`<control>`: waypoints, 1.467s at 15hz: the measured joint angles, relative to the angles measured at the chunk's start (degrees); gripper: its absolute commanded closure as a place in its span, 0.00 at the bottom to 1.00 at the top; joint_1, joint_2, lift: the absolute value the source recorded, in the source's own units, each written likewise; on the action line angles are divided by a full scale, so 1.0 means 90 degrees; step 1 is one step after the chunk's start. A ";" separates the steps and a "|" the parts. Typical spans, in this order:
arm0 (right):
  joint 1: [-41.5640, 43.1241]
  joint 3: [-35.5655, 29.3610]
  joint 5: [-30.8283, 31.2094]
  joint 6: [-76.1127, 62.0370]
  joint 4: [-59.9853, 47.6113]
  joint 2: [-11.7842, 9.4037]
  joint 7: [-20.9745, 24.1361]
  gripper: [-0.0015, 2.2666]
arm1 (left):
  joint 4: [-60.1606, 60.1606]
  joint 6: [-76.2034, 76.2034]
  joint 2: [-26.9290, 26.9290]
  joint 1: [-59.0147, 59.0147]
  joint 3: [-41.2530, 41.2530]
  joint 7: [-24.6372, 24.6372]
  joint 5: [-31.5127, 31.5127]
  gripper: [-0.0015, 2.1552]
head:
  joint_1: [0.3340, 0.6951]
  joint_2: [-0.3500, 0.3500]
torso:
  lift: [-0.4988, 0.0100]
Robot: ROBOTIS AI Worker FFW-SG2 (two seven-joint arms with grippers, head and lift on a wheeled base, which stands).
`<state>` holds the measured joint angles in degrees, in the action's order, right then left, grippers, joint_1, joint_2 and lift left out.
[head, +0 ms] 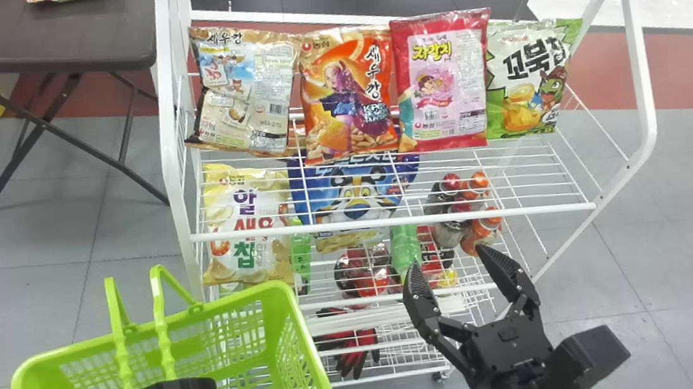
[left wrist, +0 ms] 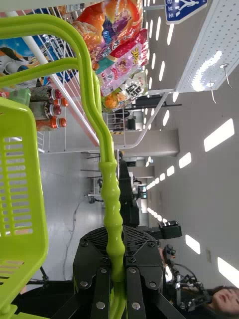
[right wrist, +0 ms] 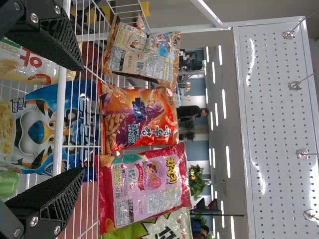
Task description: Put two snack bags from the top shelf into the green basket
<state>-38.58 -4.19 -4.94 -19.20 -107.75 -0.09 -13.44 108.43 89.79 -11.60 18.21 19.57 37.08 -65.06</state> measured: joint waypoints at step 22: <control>0.2179 0.0807 0.0159 0.1612 0.0751 0.0000 0.0411 0.03 | 0.0165 0.0000 0.0008 -0.0043 -0.0173 -0.0215 -0.0037 0.99 | 1.00 0.33 | 0.98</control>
<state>-18.97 3.07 -3.50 -4.69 -100.99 -0.09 -9.75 109.91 89.79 -11.53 17.82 18.01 35.15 -65.39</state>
